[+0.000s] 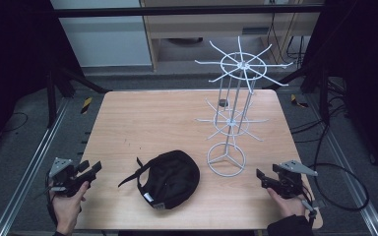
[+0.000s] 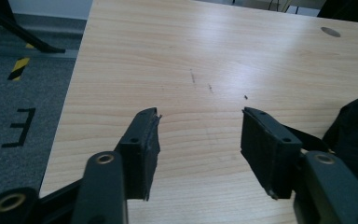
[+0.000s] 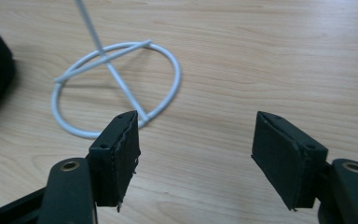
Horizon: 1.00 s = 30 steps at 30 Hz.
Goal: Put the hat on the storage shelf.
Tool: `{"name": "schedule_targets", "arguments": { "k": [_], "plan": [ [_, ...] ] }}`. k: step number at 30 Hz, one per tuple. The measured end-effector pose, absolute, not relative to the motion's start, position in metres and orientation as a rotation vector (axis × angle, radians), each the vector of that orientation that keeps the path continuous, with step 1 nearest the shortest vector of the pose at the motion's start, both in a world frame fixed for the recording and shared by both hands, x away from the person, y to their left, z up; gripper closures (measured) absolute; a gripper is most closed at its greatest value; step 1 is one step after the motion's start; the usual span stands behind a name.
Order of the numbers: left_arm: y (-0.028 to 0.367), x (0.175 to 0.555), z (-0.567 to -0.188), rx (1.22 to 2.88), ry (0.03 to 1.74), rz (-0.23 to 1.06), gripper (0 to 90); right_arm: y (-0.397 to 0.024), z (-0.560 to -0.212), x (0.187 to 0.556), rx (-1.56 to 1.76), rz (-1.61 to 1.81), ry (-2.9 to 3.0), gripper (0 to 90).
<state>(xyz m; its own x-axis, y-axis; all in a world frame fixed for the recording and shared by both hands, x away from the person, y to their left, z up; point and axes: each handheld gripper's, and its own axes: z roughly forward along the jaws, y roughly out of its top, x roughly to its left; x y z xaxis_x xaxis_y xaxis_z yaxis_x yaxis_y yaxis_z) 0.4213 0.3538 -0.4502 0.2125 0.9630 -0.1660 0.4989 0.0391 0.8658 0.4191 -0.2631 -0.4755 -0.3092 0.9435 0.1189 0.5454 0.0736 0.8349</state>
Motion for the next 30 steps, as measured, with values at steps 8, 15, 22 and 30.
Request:
{"name": "schedule_targets", "arguments": {
  "k": [8,15,22,30],
  "plan": [
    [0.332,0.412,-0.444,1.644,1.345,0.612,48.9,-0.237,-0.460,0.410,1.373,1.230,1.923,44.4],
    [0.322,0.409,-0.440,1.668,1.319,0.581,46.0,-0.220,-0.455,0.406,1.334,1.275,1.972,49.5],
    [0.307,0.407,-0.439,1.707,1.283,0.549,44.8,-0.195,-0.451,0.409,1.285,1.304,2.038,49.2],
    [0.295,0.403,-0.436,1.720,1.245,0.526,46.3,-0.173,-0.449,0.413,1.233,1.343,2.086,48.9]
  ]
}}
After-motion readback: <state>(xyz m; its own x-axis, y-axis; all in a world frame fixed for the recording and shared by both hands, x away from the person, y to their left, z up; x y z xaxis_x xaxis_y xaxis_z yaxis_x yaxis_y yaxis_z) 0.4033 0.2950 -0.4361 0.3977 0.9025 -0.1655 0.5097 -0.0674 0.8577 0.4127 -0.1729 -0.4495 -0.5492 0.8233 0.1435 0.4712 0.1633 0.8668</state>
